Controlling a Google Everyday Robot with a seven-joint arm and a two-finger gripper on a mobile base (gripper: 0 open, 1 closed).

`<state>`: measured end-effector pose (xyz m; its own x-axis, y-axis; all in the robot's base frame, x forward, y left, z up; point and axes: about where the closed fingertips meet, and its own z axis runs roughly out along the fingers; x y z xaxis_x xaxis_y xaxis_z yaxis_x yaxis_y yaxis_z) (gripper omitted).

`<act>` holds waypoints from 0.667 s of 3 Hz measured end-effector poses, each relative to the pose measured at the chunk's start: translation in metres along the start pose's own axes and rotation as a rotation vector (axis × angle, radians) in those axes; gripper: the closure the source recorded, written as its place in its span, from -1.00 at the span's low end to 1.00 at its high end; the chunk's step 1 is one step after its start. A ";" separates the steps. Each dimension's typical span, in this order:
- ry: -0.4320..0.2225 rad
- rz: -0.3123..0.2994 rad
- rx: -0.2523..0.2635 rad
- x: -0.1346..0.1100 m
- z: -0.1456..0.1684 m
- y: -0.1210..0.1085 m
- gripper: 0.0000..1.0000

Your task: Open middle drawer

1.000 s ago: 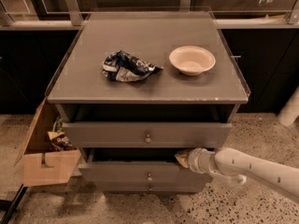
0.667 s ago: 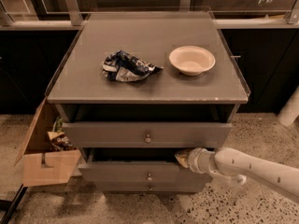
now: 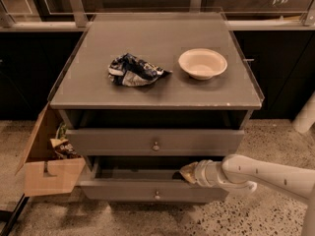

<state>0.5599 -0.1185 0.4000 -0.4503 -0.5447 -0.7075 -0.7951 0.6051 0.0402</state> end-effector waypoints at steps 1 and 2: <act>0.013 0.029 -0.045 0.018 -0.006 0.014 1.00; 0.003 0.076 -0.053 0.034 -0.020 0.028 1.00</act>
Offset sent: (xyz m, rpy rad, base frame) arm -0.0751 -0.0329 -0.0050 0.0963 0.0889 -0.0906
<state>0.5149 -0.1316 0.3913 -0.5118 -0.5000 -0.6987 -0.7785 0.6137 0.1311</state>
